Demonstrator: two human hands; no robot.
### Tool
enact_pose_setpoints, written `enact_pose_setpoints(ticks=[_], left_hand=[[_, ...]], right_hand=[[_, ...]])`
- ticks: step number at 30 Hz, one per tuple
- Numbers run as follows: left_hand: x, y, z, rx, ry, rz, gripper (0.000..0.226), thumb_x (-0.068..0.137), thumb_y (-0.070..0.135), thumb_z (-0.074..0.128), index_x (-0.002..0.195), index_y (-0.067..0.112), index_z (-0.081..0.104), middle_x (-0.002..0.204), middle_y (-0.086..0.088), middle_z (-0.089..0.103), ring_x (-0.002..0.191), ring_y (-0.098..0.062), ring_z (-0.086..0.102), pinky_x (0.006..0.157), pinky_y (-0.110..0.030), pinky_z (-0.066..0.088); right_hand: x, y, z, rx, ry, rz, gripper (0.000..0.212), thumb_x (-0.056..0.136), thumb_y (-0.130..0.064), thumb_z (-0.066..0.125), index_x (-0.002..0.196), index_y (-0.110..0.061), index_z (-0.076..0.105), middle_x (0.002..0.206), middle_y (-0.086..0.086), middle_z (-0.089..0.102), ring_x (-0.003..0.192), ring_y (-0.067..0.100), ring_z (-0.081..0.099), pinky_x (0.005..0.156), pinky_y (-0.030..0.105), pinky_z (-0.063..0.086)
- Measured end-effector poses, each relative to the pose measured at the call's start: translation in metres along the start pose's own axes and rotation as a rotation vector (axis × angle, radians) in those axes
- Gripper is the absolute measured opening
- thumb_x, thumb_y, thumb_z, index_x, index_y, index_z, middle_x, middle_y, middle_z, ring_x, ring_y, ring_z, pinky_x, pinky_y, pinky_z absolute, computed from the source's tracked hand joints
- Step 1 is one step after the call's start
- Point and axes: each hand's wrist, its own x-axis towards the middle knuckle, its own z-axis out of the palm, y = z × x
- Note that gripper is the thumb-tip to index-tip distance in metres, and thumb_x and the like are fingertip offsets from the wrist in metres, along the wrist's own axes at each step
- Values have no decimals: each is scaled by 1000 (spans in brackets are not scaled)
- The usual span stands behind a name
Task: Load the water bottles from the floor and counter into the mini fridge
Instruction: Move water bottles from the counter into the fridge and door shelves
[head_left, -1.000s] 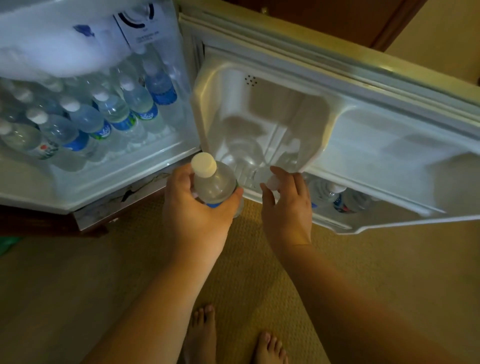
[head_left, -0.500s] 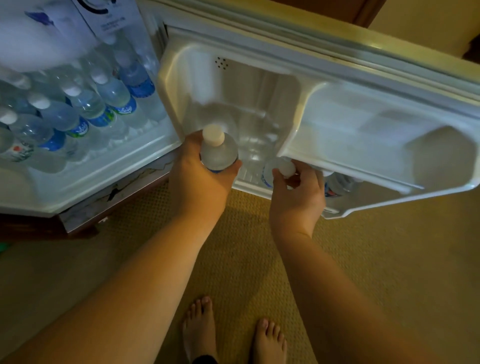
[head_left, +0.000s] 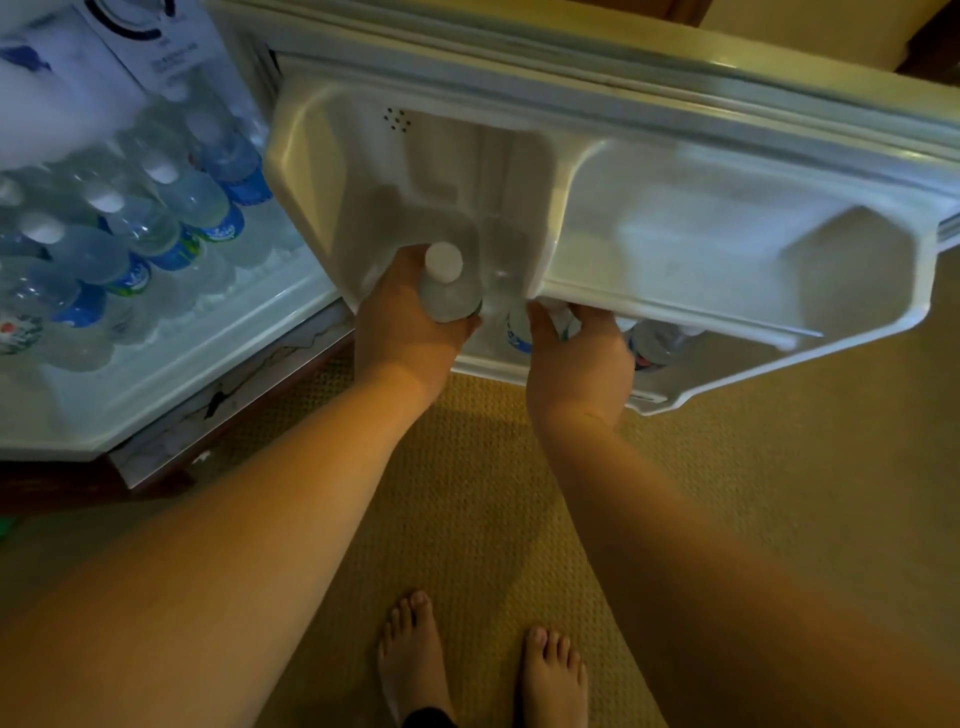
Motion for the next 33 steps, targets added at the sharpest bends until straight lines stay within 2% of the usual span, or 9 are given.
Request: enact_pose_setpoints(ticks=[4, 7, 10, 13, 15, 17, 22, 27, 33], left_hand=[[3, -4, 3, 2, -127, -12, 43, 87, 16, 83, 118, 29, 55, 116, 5, 60, 84, 1, 53, 55, 0, 43], [7, -10, 10, 2, -174, -29, 43, 88, 11, 81, 123, 21, 58, 122, 1, 59, 87, -4, 53, 55, 5, 40], [13, -16, 19, 35, -163, -39, 43, 87, 14, 81, 122, 23, 59, 118, 4, 61, 101, -13, 56, 51, -1, 42], [20, -23, 26, 56, -150, -45, 45, 84, 17, 82, 122, 28, 59, 118, 4, 66, 107, -19, 62, 61, -4, 48], [24, -26, 27, 79, -147, -40, 53, 80, 22, 85, 124, 31, 58, 119, 5, 67, 110, -22, 63, 82, -28, 60], [25, -26, 28, 99, -156, -55, 58, 77, 25, 86, 126, 35, 56, 120, 5, 67, 110, -24, 64, 91, -45, 59], [20, -31, 34, 139, -181, -77, 65, 81, 23, 85, 135, 34, 51, 124, 2, 65, 110, -20, 61, 89, -34, 52], [-5, -28, 21, 128, -195, -135, 82, 84, 25, 84, 150, 40, 37, 144, 4, 53, 132, -18, 53, 103, -34, 47], [-69, 3, -28, 84, -59, -133, 69, 91, 34, 75, 150, 31, 39, 149, 4, 51, 134, -14, 50, 90, -22, 46]], right_hand=[[6, -3, -2, -52, -67, -32, 41, 97, -52, 63, 122, -20, 66, 108, 6, 73, 98, 30, 67, 78, 38, 52], [3, 0, -6, -65, -100, -53, 35, 99, -46, 61, 126, -23, 64, 112, 5, 72, 100, 32, 67, 83, 43, 55], [-6, 7, -9, -81, -129, -49, 39, 99, -38, 60, 138, -36, 56, 128, 3, 68, 112, 32, 65, 92, 46, 54], [-15, 15, -11, -49, -145, -40, 48, 99, -37, 61, 144, -45, 50, 132, 0, 67, 107, 26, 68, 92, 46, 55], [-20, 18, -12, -48, -167, -47, 50, 99, -37, 61, 147, -45, 47, 131, -2, 67, 96, 16, 68, 90, 44, 56], [-23, 21, -14, -62, -165, -69, 51, 100, -37, 61, 148, -41, 47, 135, -5, 64, 91, 11, 66, 86, 43, 58], [-36, 27, -20, -74, -82, -227, 38, 98, -32, 64, 136, -30, 61, 134, -8, 61, 93, 16, 68, 77, 42, 58], [-49, 30, -35, -116, -31, -340, 33, 93, -30, 69, 127, -28, 68, 124, -7, 64, 104, 20, 65, 77, 45, 58], [-58, 7, -80, -103, 40, -608, 29, 91, -19, 73, 121, -19, 72, 114, -2, 67, 100, 21, 64, 73, 41, 57]])
